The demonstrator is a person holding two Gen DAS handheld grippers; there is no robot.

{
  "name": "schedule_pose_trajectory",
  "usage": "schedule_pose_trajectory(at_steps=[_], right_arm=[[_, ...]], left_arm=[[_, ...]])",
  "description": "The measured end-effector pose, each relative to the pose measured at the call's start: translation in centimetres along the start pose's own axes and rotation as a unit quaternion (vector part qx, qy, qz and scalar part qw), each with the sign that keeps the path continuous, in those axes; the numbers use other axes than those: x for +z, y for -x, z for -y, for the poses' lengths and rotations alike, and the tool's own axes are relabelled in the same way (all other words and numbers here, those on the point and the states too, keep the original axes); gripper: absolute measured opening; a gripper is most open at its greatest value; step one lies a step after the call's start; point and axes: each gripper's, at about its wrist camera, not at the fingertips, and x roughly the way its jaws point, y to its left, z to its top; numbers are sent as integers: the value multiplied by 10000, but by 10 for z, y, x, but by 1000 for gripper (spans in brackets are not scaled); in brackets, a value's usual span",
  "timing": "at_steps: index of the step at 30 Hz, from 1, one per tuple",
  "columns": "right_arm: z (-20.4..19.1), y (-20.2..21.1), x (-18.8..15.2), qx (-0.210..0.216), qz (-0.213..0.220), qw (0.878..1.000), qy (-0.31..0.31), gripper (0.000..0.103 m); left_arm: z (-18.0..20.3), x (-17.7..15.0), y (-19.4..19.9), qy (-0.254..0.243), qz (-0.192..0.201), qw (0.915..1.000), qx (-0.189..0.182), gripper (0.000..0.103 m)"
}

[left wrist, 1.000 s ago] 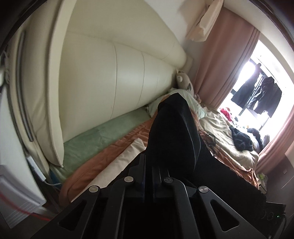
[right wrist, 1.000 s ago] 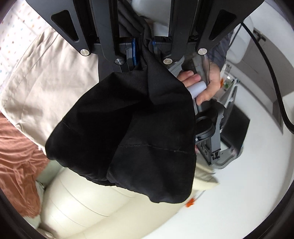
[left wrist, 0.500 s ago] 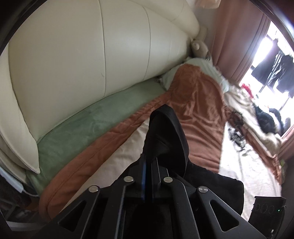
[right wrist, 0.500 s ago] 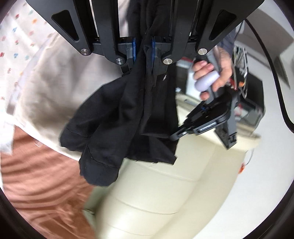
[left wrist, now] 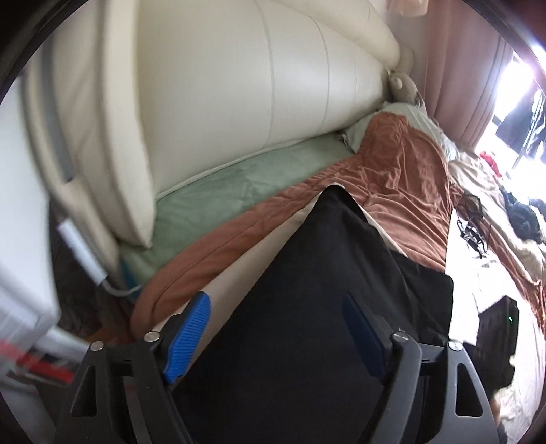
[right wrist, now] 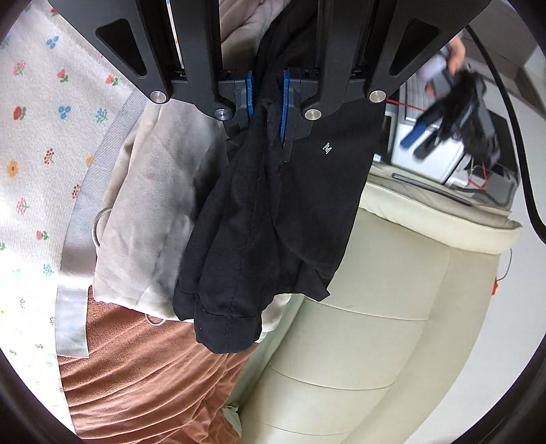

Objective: Fold large clothes
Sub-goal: 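Lower the folded shirt onto the bed edge by the headboard with both grippers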

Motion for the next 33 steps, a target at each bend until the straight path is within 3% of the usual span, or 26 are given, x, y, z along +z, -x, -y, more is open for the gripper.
schedule_pose_trajectory(at_steps=[10, 16, 18, 22, 24, 25, 27, 30, 33], right_arm=[[1, -5, 8, -184, -38, 9998, -53, 12], [-2, -7, 10, -345, -65, 9994, -35, 12], [-1, -8, 10, -338, -71, 9994, -57, 12], [2, -7, 10, -273, -93, 9994, -182, 12], [4, -7, 11, -240, -112, 9991, -324, 12], [3, -7, 12, -261, -113, 9991, -300, 12], [-4, -7, 14, -287, -107, 9994, -147, 12], [-17, -3, 19, -250, -66, 9996, 86, 11], [-22, 2, 24, -210, 24, 9997, 147, 11]], left_arm=[[-34, -51, 12, 699, -291, 9971, 77, 90], [-41, -81, -2, 1054, -554, 9927, -174, 95], [-43, -88, -14, 1294, -673, 9887, -349, 95], [-52, -97, -32, 2009, -801, 9728, -826, 95], [-53, -96, -38, 2058, -754, 9716, -897, 95], [-53, -95, -40, 2052, -722, 9720, -886, 94], [-48, -89, -37, 1961, -619, 9753, -802, 75], [-38, -77, -33, 1767, -556, 9805, -656, 57], [-34, -63, -32, 1639, -567, 9828, -639, 50]])
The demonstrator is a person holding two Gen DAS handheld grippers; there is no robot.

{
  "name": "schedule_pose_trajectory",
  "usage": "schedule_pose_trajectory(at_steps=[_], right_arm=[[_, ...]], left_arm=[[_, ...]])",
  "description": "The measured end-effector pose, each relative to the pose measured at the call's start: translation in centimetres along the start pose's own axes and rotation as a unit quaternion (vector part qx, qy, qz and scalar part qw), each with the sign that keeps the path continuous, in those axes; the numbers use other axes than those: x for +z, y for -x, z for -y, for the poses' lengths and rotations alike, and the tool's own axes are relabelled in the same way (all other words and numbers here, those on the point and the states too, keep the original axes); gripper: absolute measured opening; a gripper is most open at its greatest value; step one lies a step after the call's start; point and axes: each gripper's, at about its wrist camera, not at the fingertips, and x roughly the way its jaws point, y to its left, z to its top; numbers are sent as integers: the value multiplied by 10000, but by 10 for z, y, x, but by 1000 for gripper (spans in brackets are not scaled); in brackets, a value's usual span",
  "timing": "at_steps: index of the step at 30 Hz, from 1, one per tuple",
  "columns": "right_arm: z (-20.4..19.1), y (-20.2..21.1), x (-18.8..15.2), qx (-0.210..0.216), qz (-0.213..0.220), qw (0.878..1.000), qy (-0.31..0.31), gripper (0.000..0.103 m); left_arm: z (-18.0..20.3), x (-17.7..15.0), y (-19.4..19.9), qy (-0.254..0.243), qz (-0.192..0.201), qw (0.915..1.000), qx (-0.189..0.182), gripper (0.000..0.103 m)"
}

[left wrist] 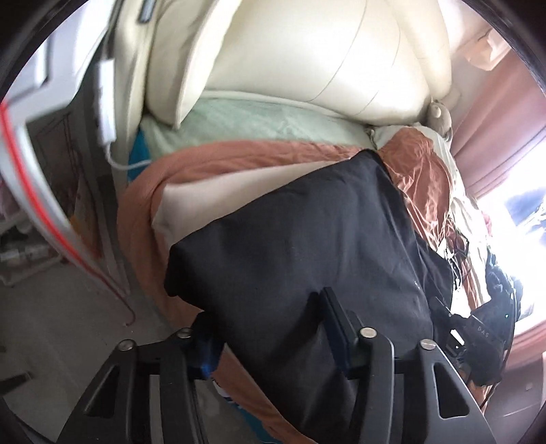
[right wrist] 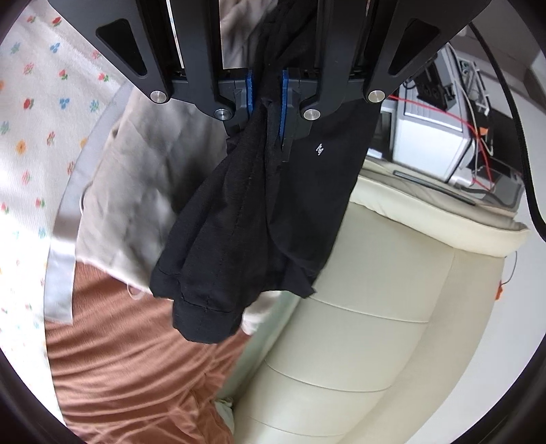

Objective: Fold large clothes
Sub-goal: 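Lower the folded shirt onto the bed edge by the headboard with both grippers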

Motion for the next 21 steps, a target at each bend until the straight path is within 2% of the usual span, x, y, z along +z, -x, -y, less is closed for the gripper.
schedule_pose_trajectory(at_steps=[5, 7, 8, 11, 14, 17, 21], right_arm=[[10, -2, -3, 42, 56, 9999, -120, 12], [19, -9, -9, -4, -56, 9997, -227, 12], [23, -12, -12, -78, -97, 9997, -203, 12], [29, -14, -15, -109, -154, 9997, -134, 12], [38, -10, -9, -152, -168, 9991, -350, 24], [35, -1, -1, -423, 45, 9989, -179, 30], [30, -2, 3, -801, 33, 9968, -62, 30]], left_arm=[[12, 21, -7, -329, 84, 9992, 222, 47], [7, 22, -13, -274, 1, 9991, 317, 47], [3, 20, -16, -249, -37, 9991, 335, 48], [0, 10, -16, -387, 42, 9982, 465, 60], [0, -2, -7, -448, 143, 9972, 587, 69], [-1, -14, -3, -373, 171, 9971, 645, 72], [5, -36, -1, -374, 217, 9970, 648, 73]])
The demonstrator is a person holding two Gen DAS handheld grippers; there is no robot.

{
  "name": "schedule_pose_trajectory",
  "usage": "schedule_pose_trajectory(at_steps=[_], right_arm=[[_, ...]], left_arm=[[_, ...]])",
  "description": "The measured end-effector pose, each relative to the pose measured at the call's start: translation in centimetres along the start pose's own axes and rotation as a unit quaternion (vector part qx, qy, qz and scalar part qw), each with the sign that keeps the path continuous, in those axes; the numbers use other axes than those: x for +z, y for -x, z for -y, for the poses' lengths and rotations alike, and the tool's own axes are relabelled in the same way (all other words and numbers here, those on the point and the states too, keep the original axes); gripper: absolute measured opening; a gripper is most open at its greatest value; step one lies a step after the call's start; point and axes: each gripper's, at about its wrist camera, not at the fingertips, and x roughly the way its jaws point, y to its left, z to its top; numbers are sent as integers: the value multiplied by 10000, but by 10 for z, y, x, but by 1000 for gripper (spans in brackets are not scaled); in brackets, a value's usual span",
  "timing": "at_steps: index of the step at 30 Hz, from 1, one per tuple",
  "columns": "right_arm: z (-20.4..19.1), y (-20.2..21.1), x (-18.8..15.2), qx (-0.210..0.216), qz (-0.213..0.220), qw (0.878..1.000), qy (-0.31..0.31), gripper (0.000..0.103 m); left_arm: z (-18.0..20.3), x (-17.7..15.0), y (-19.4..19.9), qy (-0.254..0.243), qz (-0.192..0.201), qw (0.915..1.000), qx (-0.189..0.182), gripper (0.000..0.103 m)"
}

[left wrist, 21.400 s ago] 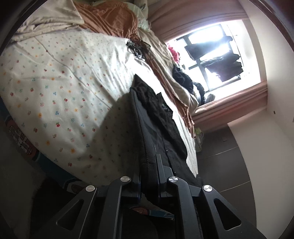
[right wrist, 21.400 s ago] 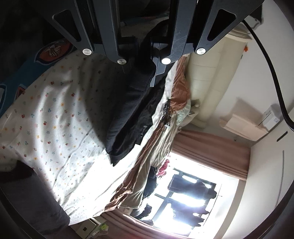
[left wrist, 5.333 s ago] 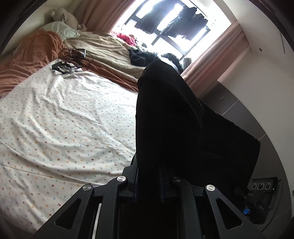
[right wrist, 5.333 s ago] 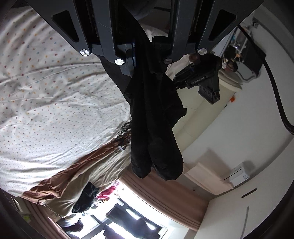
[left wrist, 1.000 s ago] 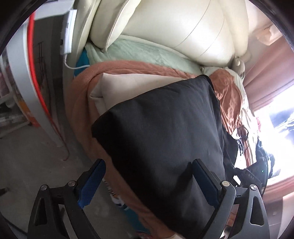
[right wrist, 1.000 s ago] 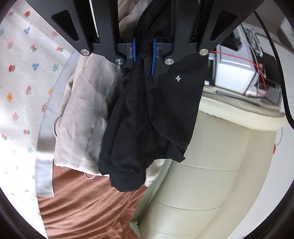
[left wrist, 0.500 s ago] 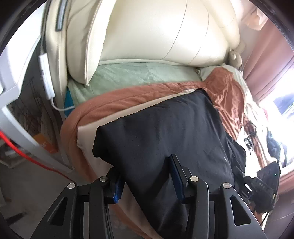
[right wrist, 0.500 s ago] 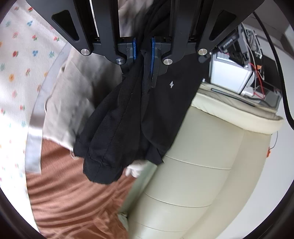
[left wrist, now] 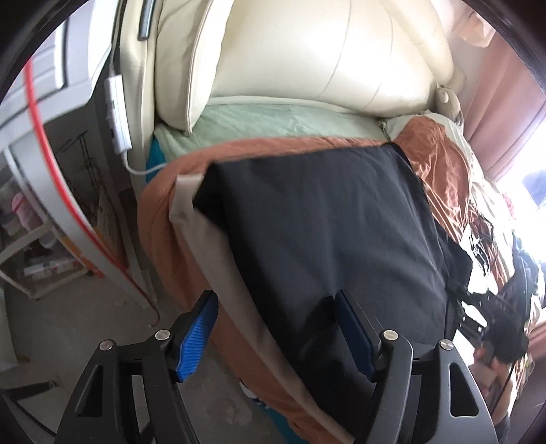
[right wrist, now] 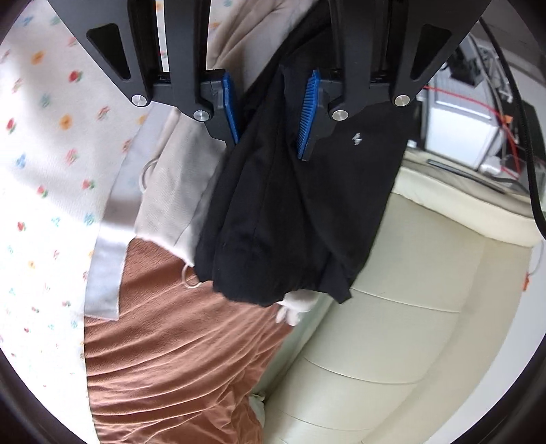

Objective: Fold large clothes
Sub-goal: 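Lower the folded shirt onto the bed edge by the headboard with both grippers, then open both grippers and release the folded shirt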

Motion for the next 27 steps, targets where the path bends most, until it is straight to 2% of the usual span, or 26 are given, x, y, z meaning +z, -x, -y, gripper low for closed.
schedule_pose_trajectory(at_steps=[3, 8, 13, 16, 22, 23, 25, 27], right_arm=[[-8, 7, -2, -299, 55, 9993, 218, 30], [-7, 35, -10, -692, 140, 9969, 334, 31], [-2, 76, -21, -676, 171, 9966, 445, 32], [-2, 103, -32, -711, 208, 9956, 568, 37], [-11, 159, -55, -857, 375, 9917, 885, 55], [-13, 170, -60, -884, 423, 9906, 958, 62], [-19, 192, -68, -964, 560, 9877, 1098, 73], [-23, 216, -79, -1040, 709, 9844, 1227, 89]], left_arm=[[5, -17, 0, 29, -4, 10000, 13, 78], [11, -43, 0, 242, -103, 9996, -135, 78], [19, -68, 11, 330, -41, 9994, -119, 78], [22, -75, 24, 428, 60, 9990, -74, 78], [41, -84, 54, 304, 267, 9991, -110, 80], [46, -86, 61, 257, 345, 9990, -141, 82], [56, -93, 75, 170, 484, 9985, -173, 94], [69, -97, 91, 27, 649, 9977, -192, 98]])
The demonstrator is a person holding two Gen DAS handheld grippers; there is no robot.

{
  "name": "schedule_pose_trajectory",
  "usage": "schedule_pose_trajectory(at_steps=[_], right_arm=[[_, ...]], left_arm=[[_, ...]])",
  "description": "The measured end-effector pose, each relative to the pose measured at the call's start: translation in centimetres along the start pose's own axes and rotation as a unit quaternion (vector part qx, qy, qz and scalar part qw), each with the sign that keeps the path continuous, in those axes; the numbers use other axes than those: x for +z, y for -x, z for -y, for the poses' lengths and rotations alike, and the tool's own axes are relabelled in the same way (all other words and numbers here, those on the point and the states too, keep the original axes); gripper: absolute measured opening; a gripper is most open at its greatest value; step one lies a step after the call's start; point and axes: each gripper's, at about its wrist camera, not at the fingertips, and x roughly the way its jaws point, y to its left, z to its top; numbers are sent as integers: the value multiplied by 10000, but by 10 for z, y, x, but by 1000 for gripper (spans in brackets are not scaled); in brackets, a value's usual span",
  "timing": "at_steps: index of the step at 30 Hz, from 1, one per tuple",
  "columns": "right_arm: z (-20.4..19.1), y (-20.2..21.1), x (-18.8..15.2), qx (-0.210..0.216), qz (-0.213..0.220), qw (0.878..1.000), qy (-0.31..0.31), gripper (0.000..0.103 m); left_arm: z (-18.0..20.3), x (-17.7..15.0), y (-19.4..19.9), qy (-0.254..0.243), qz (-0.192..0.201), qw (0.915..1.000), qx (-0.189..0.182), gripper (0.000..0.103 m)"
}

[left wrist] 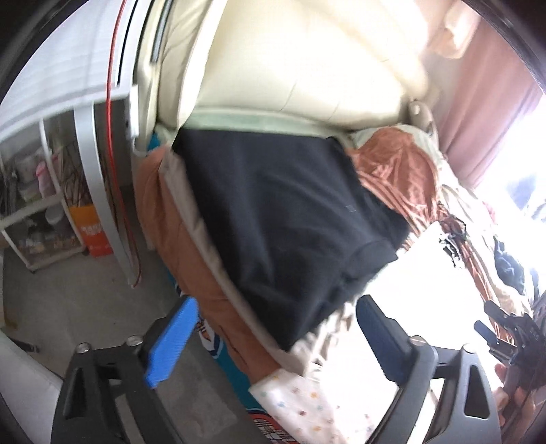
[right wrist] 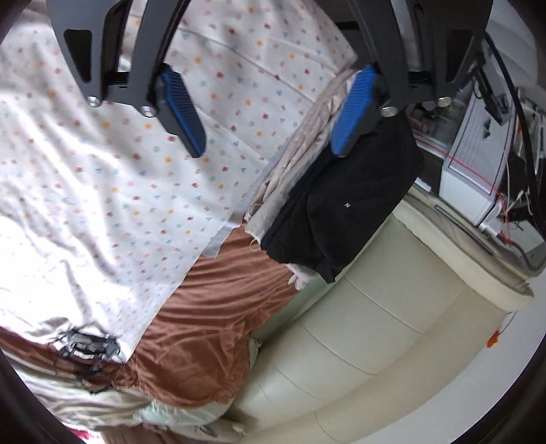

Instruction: Fold large clothes

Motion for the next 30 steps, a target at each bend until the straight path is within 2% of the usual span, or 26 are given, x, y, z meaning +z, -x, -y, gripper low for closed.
schedule_pose_trajectory(at_steps=[2, 5, 6, 12, 15, 30], right_arm=[[0, 24, -7, -103, 141, 9998, 80, 97], [-1, 58, -18, -163, 287, 9994, 128, 99], [-1, 68, -22, -151, 327, 9993, 117, 103], [-7, 132, -49, -354, 652, 9970, 240, 103], [-9, 161, -68, -448, 812, 9952, 309, 103], [-5, 307, -168, -663, 1592, 9840, 443, 103]], left_arm=[[13, -3, 13, -134, 106, 9998, -90, 99], [34, -10, 33, -407, 184, 9986, -273, 100], [40, -13, 39, -511, 228, 9980, -302, 100], [77, -35, 93, -1186, 571, 9904, -432, 103], [89, -47, 119, -1372, 687, 9867, -539, 103], [112, -125, 233, -2379, 1310, 9592, -793, 103]])
